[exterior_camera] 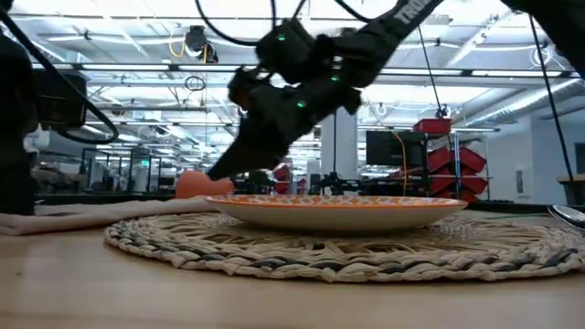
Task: Set table place
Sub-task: Put the white napkin on the table to the left of the brown mat
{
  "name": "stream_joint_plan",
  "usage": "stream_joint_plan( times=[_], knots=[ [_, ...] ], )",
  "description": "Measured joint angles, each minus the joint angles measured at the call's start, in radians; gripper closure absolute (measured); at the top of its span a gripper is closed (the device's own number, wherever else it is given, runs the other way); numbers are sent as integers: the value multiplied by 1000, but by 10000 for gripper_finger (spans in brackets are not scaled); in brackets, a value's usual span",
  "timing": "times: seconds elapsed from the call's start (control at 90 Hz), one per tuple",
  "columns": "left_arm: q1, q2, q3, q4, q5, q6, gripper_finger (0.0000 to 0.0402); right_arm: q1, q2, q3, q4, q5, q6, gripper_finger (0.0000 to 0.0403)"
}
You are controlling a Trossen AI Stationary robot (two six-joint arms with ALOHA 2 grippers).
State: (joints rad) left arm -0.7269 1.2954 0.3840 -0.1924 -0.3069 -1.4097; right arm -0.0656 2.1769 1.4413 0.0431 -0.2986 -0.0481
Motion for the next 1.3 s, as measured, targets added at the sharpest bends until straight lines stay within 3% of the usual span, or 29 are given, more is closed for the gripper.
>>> stream_joint_plan(
  times=[0.289, 0.633, 1.3],
  knots=[
    [-43, 25, 1, 5, -70, -44, 215, -21, 152, 183, -115, -48, 5, 385],
    [-43, 26, 1, 33, -84, -51, 215, -45, 257, 388, -262, -71, 1, 385],
    [-143, 29, 44, 51, -72, -192, 215, -76, 328, 469, -217, -114, -19, 385]
  ],
)
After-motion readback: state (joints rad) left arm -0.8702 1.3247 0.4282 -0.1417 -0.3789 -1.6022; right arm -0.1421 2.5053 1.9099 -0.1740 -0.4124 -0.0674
